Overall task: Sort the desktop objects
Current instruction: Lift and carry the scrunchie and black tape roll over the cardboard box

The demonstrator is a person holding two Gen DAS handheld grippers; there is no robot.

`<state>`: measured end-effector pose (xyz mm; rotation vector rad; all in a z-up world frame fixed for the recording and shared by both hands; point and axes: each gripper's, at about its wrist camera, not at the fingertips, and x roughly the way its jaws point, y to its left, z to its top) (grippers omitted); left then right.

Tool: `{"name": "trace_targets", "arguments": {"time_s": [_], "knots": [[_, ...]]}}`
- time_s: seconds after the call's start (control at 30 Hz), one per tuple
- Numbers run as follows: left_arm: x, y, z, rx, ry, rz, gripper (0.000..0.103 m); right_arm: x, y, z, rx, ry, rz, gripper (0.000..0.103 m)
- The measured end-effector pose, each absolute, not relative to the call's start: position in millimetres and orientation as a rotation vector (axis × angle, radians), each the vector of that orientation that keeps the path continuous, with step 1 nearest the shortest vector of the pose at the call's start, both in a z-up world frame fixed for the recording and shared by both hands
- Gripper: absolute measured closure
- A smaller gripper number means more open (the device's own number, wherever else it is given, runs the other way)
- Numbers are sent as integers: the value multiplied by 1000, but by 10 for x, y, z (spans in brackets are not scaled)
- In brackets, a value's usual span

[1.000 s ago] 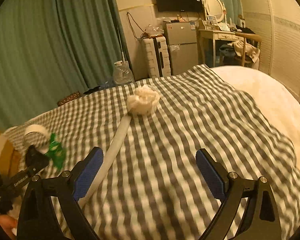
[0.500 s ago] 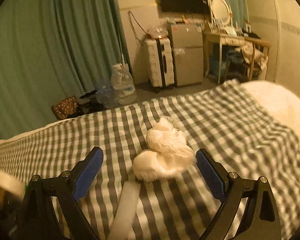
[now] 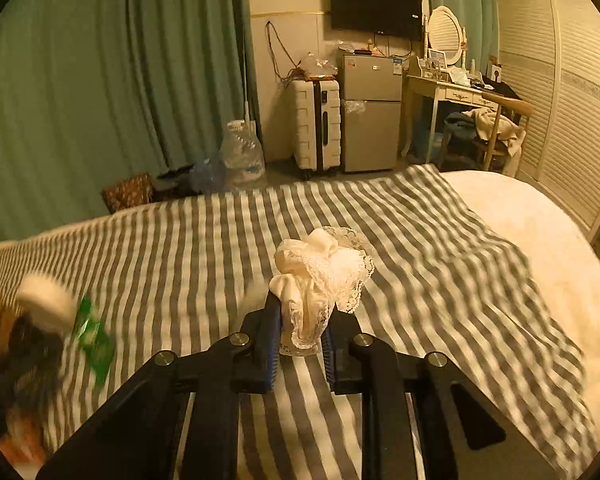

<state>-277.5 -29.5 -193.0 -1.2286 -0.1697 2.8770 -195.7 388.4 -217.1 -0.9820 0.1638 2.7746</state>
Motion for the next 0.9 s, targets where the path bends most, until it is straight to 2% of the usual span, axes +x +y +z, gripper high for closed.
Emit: {"name": "trace_targets", "arguments": {"time_s": [0.1, 0.17, 0.33, 0.43, 0.63, 0.9], "knots": [[-2485, -264, -1598, -1117, -118, 2922, 27, -1573, 3831, -2062, -1004, 160, 2774, 86], [-2284, -253, -1402, -1084, -145, 2894, 27, -1342, 3775, -1978, -1005, 167, 2772, 86], [-1863, -216, -1176, -1185, -170, 2795, 27, -864, 3617, -1734, -1040, 185, 2800, 86], [-1544, -283, -1056, -1228, -173, 2762, 27, -562, 3437, -1562, -1051, 119, 2836, 86], [-1094, -357, -664, -1194, -108, 2800, 27, -91, 3228, -1289, -1014, 184, 2897, 86], [-734, -567, -197, -1107, -115, 2843, 27, 205, 2791, -913, -952, 118, 3024, 86]]}}
